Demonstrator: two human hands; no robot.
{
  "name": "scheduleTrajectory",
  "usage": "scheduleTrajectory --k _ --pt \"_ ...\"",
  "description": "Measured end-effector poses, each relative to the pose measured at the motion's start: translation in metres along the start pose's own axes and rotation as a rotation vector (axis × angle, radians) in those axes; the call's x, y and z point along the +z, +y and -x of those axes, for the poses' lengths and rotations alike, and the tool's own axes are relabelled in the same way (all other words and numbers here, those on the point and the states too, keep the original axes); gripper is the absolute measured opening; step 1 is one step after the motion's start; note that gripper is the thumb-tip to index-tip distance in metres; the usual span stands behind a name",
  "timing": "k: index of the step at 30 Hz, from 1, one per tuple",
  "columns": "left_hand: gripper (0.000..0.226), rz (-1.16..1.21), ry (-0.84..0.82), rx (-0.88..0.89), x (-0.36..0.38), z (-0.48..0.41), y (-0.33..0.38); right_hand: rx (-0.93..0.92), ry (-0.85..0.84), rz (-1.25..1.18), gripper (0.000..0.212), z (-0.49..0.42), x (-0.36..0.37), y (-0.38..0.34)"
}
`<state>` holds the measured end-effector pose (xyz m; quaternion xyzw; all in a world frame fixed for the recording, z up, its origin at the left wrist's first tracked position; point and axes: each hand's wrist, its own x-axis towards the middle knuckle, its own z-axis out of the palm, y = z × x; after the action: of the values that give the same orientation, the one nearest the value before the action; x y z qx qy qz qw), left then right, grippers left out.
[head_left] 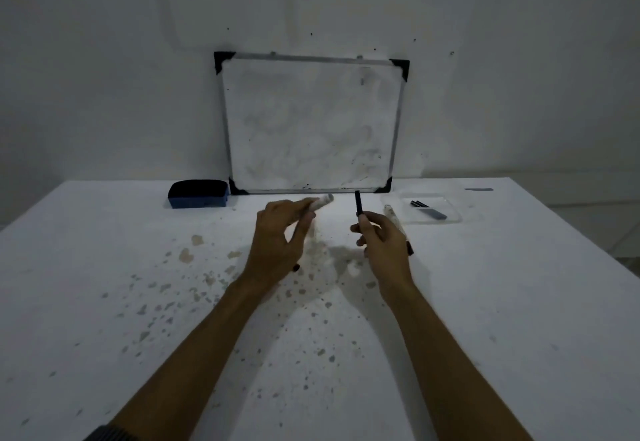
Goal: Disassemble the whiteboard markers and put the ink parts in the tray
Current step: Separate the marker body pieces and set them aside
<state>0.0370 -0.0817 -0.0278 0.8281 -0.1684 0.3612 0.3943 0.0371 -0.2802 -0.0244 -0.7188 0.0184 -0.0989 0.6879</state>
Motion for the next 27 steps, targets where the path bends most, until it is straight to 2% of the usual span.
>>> scheduleTrajectory --k 1,4,7,10,12,17,27 --pt "0.025 0.074 -0.026 -0.092 -0.008 -0.003 0.005 0.055 -0.044 -0.123 0.020 0.002 0.003 0.002" --pt "0.025 0.441 -0.254 -0.464 -0.035 -0.001 0.010 0.251 -0.170 -0.557 0.017 0.006 0.009 0.007" --pt "0.031 0.711 -0.393 -0.663 -0.051 0.014 0.000 0.335 -0.271 -0.695 0.015 0.007 0.010 0.008" --pt "0.034 0.880 -0.382 -0.772 -0.053 0.021 -0.007 0.369 -0.308 -0.758 0.019 0.007 0.012 0.007" --pt "0.032 0.901 -0.377 -0.791 -0.052 0.020 -0.010 0.362 -0.288 -0.711 0.020 0.005 0.012 0.009" --pt "0.031 0.741 -0.438 -0.727 -0.042 0.019 -0.008 0.314 -0.292 -0.512 0.026 0.000 0.013 0.015" --pt "0.031 0.715 -0.459 -0.681 -0.041 0.018 -0.014 0.289 -0.275 -0.451 0.026 0.000 0.015 0.014"
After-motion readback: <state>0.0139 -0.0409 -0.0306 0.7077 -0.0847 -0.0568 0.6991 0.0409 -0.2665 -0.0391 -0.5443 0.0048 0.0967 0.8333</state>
